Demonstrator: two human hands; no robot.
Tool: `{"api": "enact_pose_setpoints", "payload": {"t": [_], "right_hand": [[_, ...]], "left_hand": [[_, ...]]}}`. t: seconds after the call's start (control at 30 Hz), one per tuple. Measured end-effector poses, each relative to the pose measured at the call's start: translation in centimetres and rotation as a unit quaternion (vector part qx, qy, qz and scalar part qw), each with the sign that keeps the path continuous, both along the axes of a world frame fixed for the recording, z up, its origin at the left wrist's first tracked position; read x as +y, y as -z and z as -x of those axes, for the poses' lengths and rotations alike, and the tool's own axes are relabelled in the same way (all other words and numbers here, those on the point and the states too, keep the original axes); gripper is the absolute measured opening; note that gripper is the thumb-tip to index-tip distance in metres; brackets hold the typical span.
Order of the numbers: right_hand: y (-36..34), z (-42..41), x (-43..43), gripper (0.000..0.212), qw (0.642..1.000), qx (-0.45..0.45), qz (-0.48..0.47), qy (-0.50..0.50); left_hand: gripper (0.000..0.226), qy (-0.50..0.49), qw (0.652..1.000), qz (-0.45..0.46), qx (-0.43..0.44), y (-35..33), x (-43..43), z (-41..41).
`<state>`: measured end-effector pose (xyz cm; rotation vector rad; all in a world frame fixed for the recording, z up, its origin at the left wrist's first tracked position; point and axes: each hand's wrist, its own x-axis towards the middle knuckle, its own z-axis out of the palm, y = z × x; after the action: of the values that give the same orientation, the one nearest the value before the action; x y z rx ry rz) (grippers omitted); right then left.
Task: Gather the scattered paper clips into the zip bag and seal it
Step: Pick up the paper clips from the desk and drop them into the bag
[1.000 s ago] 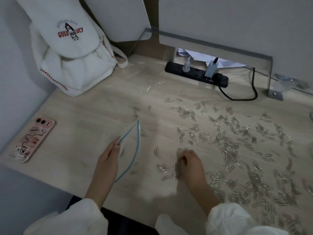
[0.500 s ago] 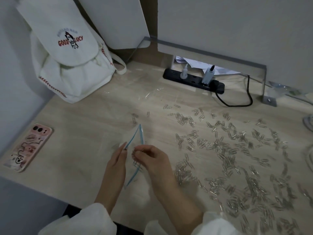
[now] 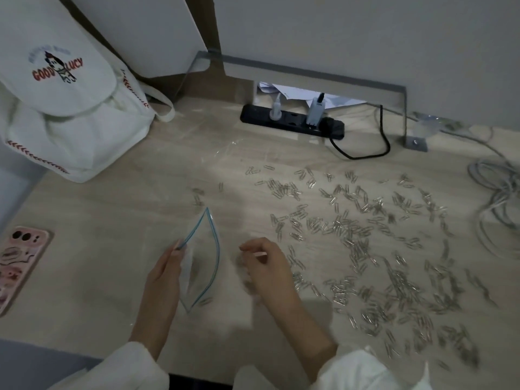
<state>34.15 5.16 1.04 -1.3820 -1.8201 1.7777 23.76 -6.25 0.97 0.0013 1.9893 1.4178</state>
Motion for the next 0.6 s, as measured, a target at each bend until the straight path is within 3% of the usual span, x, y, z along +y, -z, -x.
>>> {"api": "enact_pose_setpoints", "payload": {"t": [0.07,0.23,0.33,0.43,0.6], "right_hand": [[1.5,-2.5,1.5,0.012,0.993,-0.098,-0.071,0.004],[3.2,-7.7,2.3,0.055,0.942,-0.301,-0.140,-0.058],[3.9,-8.6,1.3,0.064,0.952,-0.289,-0.097,0.003],[5.5,-7.8,0.6,0.075,0.948,-0.300,-0.102,-0.025],[6.7,-6.1,-0.1,0.065,0.956,-0.278,-0.096,-0.015]], "left_hand": [[0.033,0.006,1.000,-0.006,-0.003,0.0,0.2,0.0],[0.022,0.001,1.000,-0.016,0.003,-0.1,0.5,-0.2],[0.016,-0.004,1.000,-0.012,0.002,0.0,0.6,0.0],[0.021,0.004,1.000,-0.001,0.000,0.5,0.4,0.4],[0.025,-0.006,1.000,0.007,-0.004,1.0,-0.1,0.9]]}}
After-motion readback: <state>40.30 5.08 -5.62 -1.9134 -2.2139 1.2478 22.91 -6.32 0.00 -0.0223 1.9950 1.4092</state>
